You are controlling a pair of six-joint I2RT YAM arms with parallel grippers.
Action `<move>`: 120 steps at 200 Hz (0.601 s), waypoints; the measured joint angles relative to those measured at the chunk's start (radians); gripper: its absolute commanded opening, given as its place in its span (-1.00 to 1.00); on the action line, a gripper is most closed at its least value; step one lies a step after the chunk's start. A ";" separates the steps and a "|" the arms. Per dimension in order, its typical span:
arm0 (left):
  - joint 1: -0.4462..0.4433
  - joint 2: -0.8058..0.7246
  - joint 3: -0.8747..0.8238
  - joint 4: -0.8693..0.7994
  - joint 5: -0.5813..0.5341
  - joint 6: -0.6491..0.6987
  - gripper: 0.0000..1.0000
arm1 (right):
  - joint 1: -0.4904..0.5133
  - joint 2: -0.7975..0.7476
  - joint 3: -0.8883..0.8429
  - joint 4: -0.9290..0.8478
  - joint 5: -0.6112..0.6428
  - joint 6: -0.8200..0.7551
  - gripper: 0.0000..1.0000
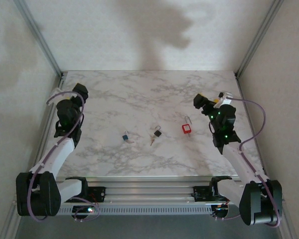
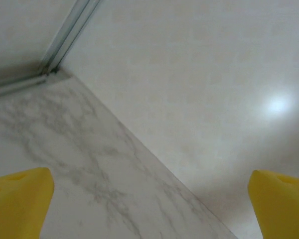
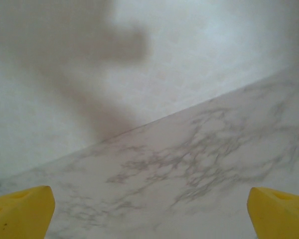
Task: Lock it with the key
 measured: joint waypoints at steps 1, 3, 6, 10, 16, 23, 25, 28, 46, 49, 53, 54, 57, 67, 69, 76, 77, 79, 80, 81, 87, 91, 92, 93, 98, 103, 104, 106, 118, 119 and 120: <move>0.000 -0.002 -0.002 -0.002 0.000 -0.004 0.99 | 0.000 -0.001 0.000 -0.002 0.000 0.003 0.99; 0.002 -0.006 -0.009 -0.005 0.003 -0.016 0.99 | 0.000 -0.003 0.000 -0.004 -0.001 0.016 0.99; 0.002 -0.014 -0.019 -0.013 0.004 -0.031 0.99 | -0.001 -0.006 0.000 -0.010 -0.002 0.034 0.99; 0.002 -0.027 -0.039 -0.018 0.006 -0.052 0.99 | 0.000 -0.009 0.000 -0.016 -0.002 0.050 0.99; 0.002 -0.047 -0.066 -0.028 0.007 -0.080 0.99 | 0.003 -0.013 0.000 -0.028 0.002 0.074 0.99; 0.002 -0.073 -0.098 -0.044 0.007 -0.110 0.99 | 0.010 -0.014 0.000 -0.045 0.003 0.096 0.99; 0.001 -0.080 -0.108 -0.049 0.007 -0.117 0.99 | 0.011 -0.014 0.000 -0.051 0.003 0.100 0.99; 0.000 -0.092 -0.121 -0.055 0.007 -0.129 0.99 | 0.016 -0.014 0.000 -0.059 0.005 0.108 0.99; -0.016 -0.152 -0.173 -0.111 -0.001 -0.183 0.99 | 0.047 -0.014 0.002 -0.109 0.014 0.124 0.99; -0.021 -0.161 -0.176 -0.125 -0.003 -0.192 0.99 | 0.053 -0.014 0.004 -0.121 0.016 0.123 0.99; -0.029 -0.172 -0.177 -0.146 -0.009 -0.204 0.99 | 0.061 -0.013 0.009 -0.142 0.021 0.123 0.99; -0.030 -0.174 -0.177 -0.150 -0.009 -0.206 0.99 | 0.063 -0.013 0.010 -0.146 0.021 0.123 0.99; -0.035 -0.180 -0.177 -0.162 -0.011 -0.213 0.99 | 0.071 -0.012 0.016 -0.164 0.022 0.123 0.99; -0.055 -0.204 -0.176 -0.203 -0.024 -0.240 0.99 | 0.088 -0.005 0.039 -0.213 0.027 0.119 0.99; -0.059 -0.209 -0.176 -0.212 -0.028 -0.246 0.99 | 0.092 -0.002 0.045 -0.224 0.027 0.117 0.98; -0.072 -0.223 -0.176 -0.244 -0.040 -0.266 0.99 | 0.105 0.010 0.072 -0.262 0.029 0.112 0.99; -0.075 -0.225 -0.176 -0.251 -0.043 -0.269 0.99 | 0.106 0.011 0.075 -0.266 0.029 0.112 0.99; -0.077 -0.227 -0.176 -0.256 -0.046 -0.272 0.99 | 0.109 0.015 0.082 -0.276 0.031 0.111 0.99; -0.080 -0.229 -0.176 -0.262 -0.049 -0.276 0.99 | 0.111 0.016 0.085 -0.279 0.031 0.111 0.99; -0.082 -0.230 -0.176 -0.266 -0.050 -0.279 0.99 | 0.114 0.019 0.090 -0.286 0.031 0.110 0.99; -0.095 -0.237 -0.176 -0.292 -0.063 -0.296 0.98 | 0.126 0.030 0.113 -0.311 0.035 0.104 0.99; -0.106 -0.240 -0.175 -0.311 -0.073 -0.310 0.99 | 0.135 0.038 0.127 -0.328 0.037 0.099 0.99; -0.108 -0.240 -0.175 -0.314 -0.074 -0.312 0.99 | 0.136 0.039 0.129 -0.331 0.038 0.098 0.99; -0.112 -0.240 -0.175 -0.319 -0.077 -0.315 0.99 | 0.139 0.041 0.134 -0.335 0.040 0.097 0.99; -0.125 -0.240 -0.175 -0.339 -0.086 -0.327 0.99 | 0.150 0.048 0.147 -0.352 0.045 0.091 0.99; -0.142 -0.236 -0.173 -0.365 -0.094 -0.341 0.99 | 0.163 0.055 0.159 -0.369 0.047 0.085 0.99; -0.145 -0.235 -0.173 -0.369 -0.095 -0.343 0.99 | 0.166 0.057 0.163 -0.373 0.049 0.085 0.99; -0.151 -0.233 -0.171 -0.378 -0.098 -0.347 0.99 | 0.169 0.058 0.166 -0.378 0.051 0.084 0.99; -0.185 -0.210 -0.162 -0.430 -0.114 -0.376 0.99 | 0.203 0.073 0.187 -0.418 0.068 0.066 0.98; -0.187 -0.209 -0.161 -0.432 -0.114 -0.377 0.99 | 0.205 0.074 0.188 -0.420 0.069 0.066 0.98; -0.188 -0.207 -0.161 -0.435 -0.115 -0.378 0.99 | 0.208 0.075 0.190 -0.423 0.070 0.065 0.98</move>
